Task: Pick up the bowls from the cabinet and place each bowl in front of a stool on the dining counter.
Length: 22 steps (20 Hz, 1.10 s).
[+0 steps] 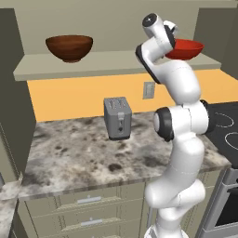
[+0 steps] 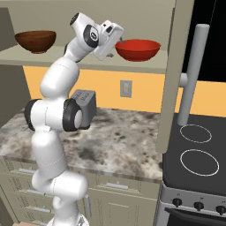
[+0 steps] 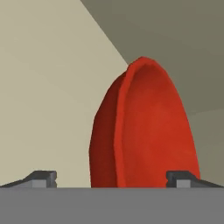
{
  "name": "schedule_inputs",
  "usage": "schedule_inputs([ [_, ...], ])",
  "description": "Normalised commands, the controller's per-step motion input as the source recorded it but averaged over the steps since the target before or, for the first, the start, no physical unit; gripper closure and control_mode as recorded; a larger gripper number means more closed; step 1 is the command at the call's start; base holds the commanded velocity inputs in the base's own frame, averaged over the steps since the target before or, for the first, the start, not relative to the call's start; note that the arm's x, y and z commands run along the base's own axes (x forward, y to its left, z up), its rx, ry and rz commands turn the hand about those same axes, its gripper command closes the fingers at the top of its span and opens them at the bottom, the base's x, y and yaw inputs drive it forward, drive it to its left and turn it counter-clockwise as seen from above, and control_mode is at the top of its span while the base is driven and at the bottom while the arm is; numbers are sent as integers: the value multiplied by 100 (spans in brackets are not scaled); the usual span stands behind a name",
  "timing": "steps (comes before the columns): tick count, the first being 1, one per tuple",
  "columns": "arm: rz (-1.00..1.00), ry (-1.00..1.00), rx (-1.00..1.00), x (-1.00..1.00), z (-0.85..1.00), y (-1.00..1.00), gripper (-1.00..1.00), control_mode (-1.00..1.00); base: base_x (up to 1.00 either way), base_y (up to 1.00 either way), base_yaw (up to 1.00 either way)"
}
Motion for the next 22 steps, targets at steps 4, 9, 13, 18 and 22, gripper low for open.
schedule_inputs([
  [4,0,2,0,14,-10,0,-100,-100,0,0,0],
  [9,0,0,0,3,-3,-17,-100,-100,0,0,0],
  [13,0,0,0,13,-10,-24,-100,-100,0,0,0],
  [18,0,0,0,0,-5,-2,100,-100,0,0,0],
  [22,0,0,0,1,-4,0,100,-100,0,0,0],
])
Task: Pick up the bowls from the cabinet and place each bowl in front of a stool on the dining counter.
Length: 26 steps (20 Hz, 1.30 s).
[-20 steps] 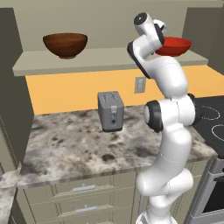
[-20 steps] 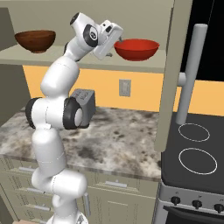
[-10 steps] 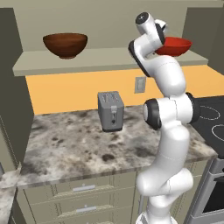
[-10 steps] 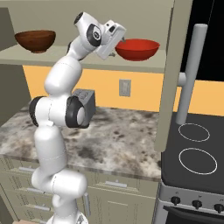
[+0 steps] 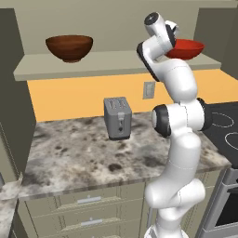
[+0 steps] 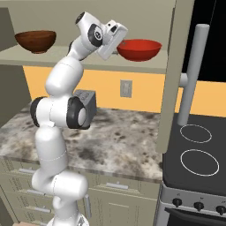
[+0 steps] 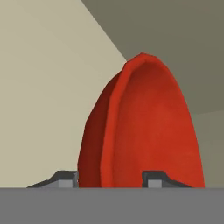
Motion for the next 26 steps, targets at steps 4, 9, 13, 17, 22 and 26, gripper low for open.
schedule_inputs([
  [4,0,0,0,0,-4,1,100,-100,0,0,0],
  [9,0,0,0,-20,-1,8,100,-100,0,0,0],
  [13,0,0,0,-57,0,15,100,-100,0,0,0],
  [17,0,0,-4,-59,-1,25,100,-100,0,0,0],
  [22,2,0,-7,-57,-10,24,100,-100,0,0,0],
  [26,2,-2,-3,-68,-5,16,100,-100,0,0,0],
])
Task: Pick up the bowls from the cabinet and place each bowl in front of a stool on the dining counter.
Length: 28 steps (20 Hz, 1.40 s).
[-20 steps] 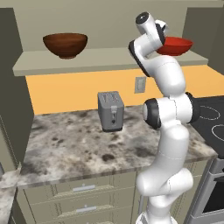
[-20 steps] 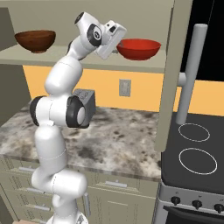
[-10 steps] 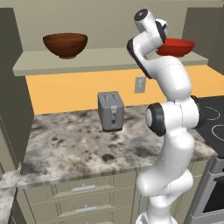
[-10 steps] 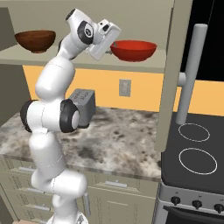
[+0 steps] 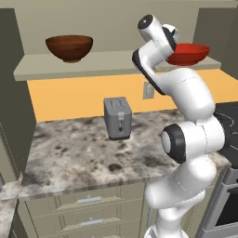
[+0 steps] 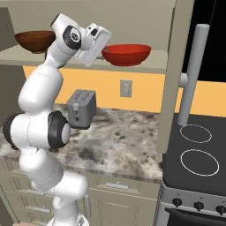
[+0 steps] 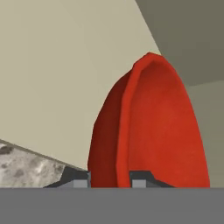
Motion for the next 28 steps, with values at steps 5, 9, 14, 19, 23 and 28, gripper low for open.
schedule_inputs([
  [5,1,-13,0,-83,0,2,100,-100,0,0,0],
  [9,2,-9,0,-81,0,8,100,-100,0,0,0],
  [14,9,13,0,-66,0,59,100,-100,0,0,0],
  [19,7,15,0,-76,0,41,100,-100,0,0,0],
  [23,10,2,8,-84,-17,6,100,-100,0,0,0],
  [28,3,-8,25,-45,-3,12,100,-100,0,0,0],
])
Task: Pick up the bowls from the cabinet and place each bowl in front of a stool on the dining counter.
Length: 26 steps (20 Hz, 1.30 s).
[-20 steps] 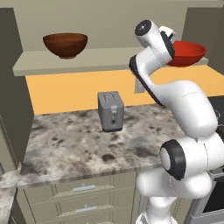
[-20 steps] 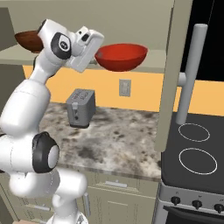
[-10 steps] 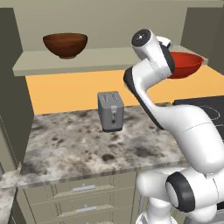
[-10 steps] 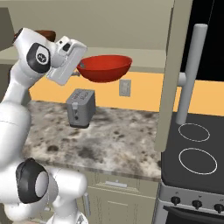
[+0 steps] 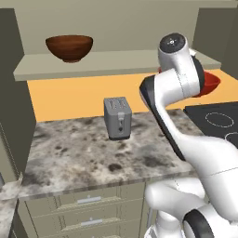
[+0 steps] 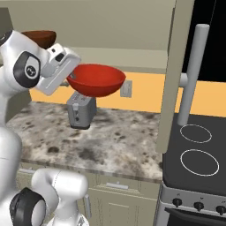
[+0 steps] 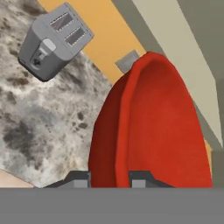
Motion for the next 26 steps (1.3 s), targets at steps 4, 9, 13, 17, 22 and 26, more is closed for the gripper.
schedule_inputs([
  [4,0,-5,5,-8,-19,12,100,-100,0,0,0],
  [9,0,1,-11,-14,-25,5,100,-100,0,0,0],
  [13,0,1,-13,-54,-10,7,100,-100,0,0,0],
  [17,0,0,0,-55,-16,16,100,-100,0,0,0],
  [22,0,0,0,-44,-18,18,100,-100,0,0,0],
  [26,0,1,0,-33,-23,8,100,-100,0,0,0],
])
